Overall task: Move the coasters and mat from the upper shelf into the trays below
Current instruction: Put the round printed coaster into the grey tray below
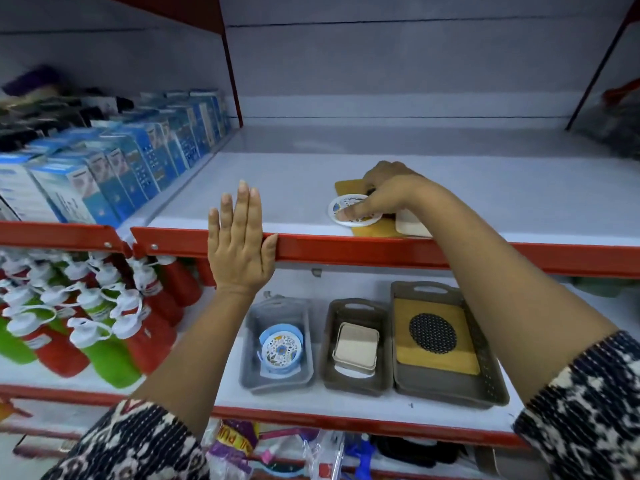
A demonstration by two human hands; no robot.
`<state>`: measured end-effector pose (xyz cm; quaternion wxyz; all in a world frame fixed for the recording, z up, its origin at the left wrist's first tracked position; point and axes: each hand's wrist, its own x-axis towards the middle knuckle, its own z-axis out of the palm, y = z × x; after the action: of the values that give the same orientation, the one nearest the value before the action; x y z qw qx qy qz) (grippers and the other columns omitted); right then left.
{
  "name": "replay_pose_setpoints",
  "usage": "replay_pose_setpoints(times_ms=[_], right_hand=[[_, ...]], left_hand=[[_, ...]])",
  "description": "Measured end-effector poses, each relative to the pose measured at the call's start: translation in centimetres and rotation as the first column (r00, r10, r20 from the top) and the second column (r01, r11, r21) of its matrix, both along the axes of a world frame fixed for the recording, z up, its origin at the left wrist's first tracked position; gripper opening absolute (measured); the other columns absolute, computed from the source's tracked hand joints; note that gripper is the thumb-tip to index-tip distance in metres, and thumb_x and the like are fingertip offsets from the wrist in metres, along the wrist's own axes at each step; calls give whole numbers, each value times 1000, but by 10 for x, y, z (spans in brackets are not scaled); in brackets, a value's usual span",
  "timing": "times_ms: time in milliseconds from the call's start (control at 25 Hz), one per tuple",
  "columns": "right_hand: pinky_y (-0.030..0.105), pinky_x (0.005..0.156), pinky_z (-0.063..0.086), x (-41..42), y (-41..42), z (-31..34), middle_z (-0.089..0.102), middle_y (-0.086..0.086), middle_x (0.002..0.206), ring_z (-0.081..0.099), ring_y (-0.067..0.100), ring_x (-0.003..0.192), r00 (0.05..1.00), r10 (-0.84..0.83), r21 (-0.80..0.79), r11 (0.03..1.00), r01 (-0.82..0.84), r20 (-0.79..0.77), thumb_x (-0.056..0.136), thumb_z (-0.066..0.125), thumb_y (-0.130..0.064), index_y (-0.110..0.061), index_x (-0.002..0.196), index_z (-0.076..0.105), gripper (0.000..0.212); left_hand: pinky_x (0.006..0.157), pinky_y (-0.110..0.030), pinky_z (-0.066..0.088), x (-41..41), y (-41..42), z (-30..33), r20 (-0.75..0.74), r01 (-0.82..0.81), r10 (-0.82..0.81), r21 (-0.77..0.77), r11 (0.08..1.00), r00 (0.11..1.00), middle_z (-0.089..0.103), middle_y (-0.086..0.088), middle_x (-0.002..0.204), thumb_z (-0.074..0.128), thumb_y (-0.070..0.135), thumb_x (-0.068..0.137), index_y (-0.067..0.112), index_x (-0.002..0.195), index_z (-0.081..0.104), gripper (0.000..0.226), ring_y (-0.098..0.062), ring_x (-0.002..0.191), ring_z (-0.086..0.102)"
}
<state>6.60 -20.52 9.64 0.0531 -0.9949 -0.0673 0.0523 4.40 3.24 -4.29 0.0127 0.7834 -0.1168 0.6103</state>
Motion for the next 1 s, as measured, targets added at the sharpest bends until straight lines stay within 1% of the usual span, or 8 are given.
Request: replay_pose_setpoints(times_ms=[160,280,400,520,600,680,840,1000], right_hand=[[32,77,46,0,2,3,61,3,104,57,24,101,999,-28,124,992,30,-16,57,75,-63,-13,103,59,70],[32,78,51,-4,0,8,60,-3,98,61,19,94,996,-88,323,943,77,17,60,84,-44,-17,103,61,56],[31,69,60,-11,-11,9,69,5,88,70,21,81,989,-139,689,712,137,-52,69,82,-15,-11,95,67,31],[19,55,58,-33,-22,7,70,6,78,68,12,66,979,-166,882,436,180,-118,77,73,-6,-7,97,67,21],[16,51,55,-51,-26,6,71,1,71,67,6,57,976,-171,942,284,179,-134,80,71,-6,-8,98,67,19],[16,49,53,-71,-26,7,73,-3,67,68,3,55,979,-149,963,210,170,-140,81,70,-8,-9,97,67,16],[18,55,56,-111,-21,-1,76,-1,75,71,8,64,988,-78,978,151,143,-132,81,70,-10,-13,92,69,11],[18,51,54,-137,-5,-31,77,3,79,71,8,64,983,-20,976,117,182,-181,81,69,-8,-10,96,69,16]], left_hand=[[121,-34,1,2,0,1,32,4,-3,-13,1000,999,-7,7,160,9,40,98,15,152,4,60,-13,147,-6],[121,-34,1,1,-1,1,30,2,-2,-10,1000,1000,-6,6,160,9,40,98,15,152,4,60,-13,148,-6],[121,-33,-1,0,-1,2,14,7,-6,-11,1000,1000,-6,6,160,10,40,99,16,152,3,59,-14,148,-6],[121,-33,-2,-4,-1,2,-15,12,-12,-9,1000,1000,-8,7,160,10,40,99,16,152,2,59,-14,148,-7],[121,-33,-2,-5,0,3,-27,8,-9,-4,1000,1000,-9,7,160,10,39,99,16,152,0,59,-14,148,-8],[121,-33,-2,-6,0,3,-37,11,-11,-1,1000,999,-9,7,160,11,39,99,16,152,1,59,-14,148,-7],[121,-34,1,-7,1,2,-52,30,-30,-8,1000,998,-9,7,160,13,39,100,16,152,2,59,-14,148,-5],[120,-33,0,-7,2,2,-69,57,-58,-18,998,996,-11,9,159,13,40,100,17,152,-1,59,-13,148,-7]])
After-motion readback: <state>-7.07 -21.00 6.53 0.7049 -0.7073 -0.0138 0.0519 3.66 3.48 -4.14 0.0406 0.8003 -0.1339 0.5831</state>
